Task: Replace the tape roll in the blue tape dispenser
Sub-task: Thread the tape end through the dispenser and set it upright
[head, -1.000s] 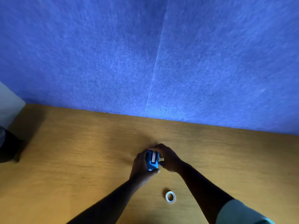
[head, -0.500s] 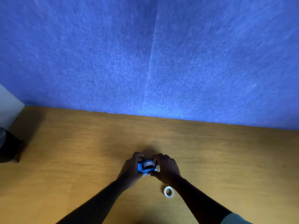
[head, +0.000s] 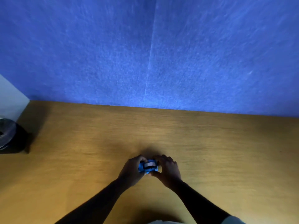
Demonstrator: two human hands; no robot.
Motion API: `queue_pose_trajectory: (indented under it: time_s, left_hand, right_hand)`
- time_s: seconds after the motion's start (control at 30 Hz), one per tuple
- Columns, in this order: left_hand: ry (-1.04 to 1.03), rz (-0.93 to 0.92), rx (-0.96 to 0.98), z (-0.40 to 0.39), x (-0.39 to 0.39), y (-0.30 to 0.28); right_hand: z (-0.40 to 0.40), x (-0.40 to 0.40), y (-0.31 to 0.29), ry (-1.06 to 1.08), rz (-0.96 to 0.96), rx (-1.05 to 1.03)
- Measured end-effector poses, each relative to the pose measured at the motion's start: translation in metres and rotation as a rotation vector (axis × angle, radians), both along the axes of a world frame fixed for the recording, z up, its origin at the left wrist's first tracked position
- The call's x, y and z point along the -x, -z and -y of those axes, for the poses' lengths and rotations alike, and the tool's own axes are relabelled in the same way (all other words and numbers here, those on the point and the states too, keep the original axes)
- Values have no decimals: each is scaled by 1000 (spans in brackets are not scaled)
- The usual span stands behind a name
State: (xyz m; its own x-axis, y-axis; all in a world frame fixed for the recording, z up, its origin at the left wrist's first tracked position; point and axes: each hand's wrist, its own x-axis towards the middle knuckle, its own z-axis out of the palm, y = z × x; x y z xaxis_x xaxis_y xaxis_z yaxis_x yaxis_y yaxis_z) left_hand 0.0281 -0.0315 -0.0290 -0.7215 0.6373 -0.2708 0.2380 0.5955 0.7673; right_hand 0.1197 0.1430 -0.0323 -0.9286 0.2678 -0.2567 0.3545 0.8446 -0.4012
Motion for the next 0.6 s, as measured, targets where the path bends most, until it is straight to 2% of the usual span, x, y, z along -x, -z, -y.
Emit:
queue_pose_trajectory:
  time_s: [0.1,0.23,0.6]
  left_hand:
    - [-41,90,-57,5,2,2]
    - [-171,154,-113,4,8,-4]
    - [-157,176,-131,-11,11,-1]
  right_hand:
    - [-2,-5,-1,25,-10,50]
    - [-5,-13,-5,195,-53,161]
    - [1,-20,-15,560,14,534]
